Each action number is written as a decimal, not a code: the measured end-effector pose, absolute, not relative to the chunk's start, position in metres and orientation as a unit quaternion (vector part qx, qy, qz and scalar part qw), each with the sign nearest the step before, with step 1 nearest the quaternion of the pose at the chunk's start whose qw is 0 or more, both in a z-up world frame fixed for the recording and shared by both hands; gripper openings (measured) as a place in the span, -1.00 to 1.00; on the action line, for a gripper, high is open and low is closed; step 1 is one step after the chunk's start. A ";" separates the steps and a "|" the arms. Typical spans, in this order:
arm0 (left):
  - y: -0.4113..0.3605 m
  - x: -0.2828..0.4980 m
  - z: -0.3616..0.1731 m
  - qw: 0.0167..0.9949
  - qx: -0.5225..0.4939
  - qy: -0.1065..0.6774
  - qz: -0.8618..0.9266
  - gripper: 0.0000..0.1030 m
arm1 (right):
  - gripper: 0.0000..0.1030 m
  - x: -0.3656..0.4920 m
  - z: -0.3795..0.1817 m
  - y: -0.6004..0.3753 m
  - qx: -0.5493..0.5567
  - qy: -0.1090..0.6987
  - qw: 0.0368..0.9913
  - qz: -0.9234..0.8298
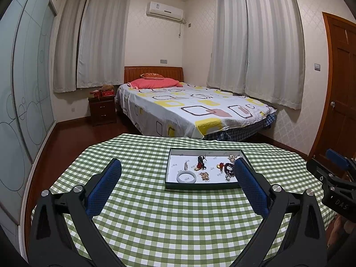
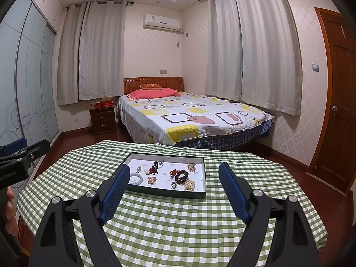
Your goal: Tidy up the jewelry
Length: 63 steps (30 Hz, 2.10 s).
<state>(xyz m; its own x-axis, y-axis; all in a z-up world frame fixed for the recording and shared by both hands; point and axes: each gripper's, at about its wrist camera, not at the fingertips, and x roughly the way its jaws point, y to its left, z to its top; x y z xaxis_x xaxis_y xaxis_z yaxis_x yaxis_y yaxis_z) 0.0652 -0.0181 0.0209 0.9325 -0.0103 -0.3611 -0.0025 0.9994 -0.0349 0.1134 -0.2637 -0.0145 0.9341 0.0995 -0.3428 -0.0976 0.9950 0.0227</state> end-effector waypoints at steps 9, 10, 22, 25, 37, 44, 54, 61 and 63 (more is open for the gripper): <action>-0.017 0.066 0.020 0.983 -0.019 0.184 -0.001 0.91 | 0.54 0.113 -0.015 -0.262 0.002 0.174 0.983 0.050; -0.017 0.066 0.020 0.983 -0.019 0.184 -0.001 0.91 | 0.54 0.113 -0.015 -0.263 0.003 0.175 0.983 0.050; -0.015 0.065 0.018 0.983 -0.020 0.181 0.003 0.91 | 0.54 0.113 -0.017 -0.260 0.002 0.177 0.983 0.051; -0.015 0.065 0.018 0.983 -0.021 0.182 0.003 0.91 | 0.54 0.114 -0.019 -0.260 0.002 0.179 0.983 0.052; -0.016 0.066 0.017 0.983 -0.020 0.183 0.004 0.91 | 0.54 0.114 -0.020 -0.259 0.002 0.180 0.982 0.052; -0.019 0.064 0.017 0.984 -0.009 0.179 0.014 0.91 | 0.54 0.112 -0.022 -0.257 0.002 0.182 0.982 0.054; -0.018 0.068 0.011 0.984 -0.026 0.179 0.000 0.92 | 0.54 0.114 -0.025 -0.256 0.002 0.189 0.980 0.056; -0.011 0.079 0.002 0.978 -0.020 0.205 0.010 0.92 | 0.54 0.116 -0.026 -0.257 0.002 0.192 0.980 0.057; -0.009 0.084 -0.002 0.977 -0.022 0.212 0.011 0.92 | 0.54 0.119 -0.027 -0.258 0.003 0.193 0.980 0.055</action>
<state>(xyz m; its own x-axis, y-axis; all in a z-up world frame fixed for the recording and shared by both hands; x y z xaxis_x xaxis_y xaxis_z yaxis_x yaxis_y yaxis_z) 0.0836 -0.0090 -0.0023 0.9098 0.0131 -0.4149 -0.0316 0.9988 -0.0379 0.1186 -0.2578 -0.0266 0.9191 0.1098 -0.3783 -0.1074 0.9938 0.0273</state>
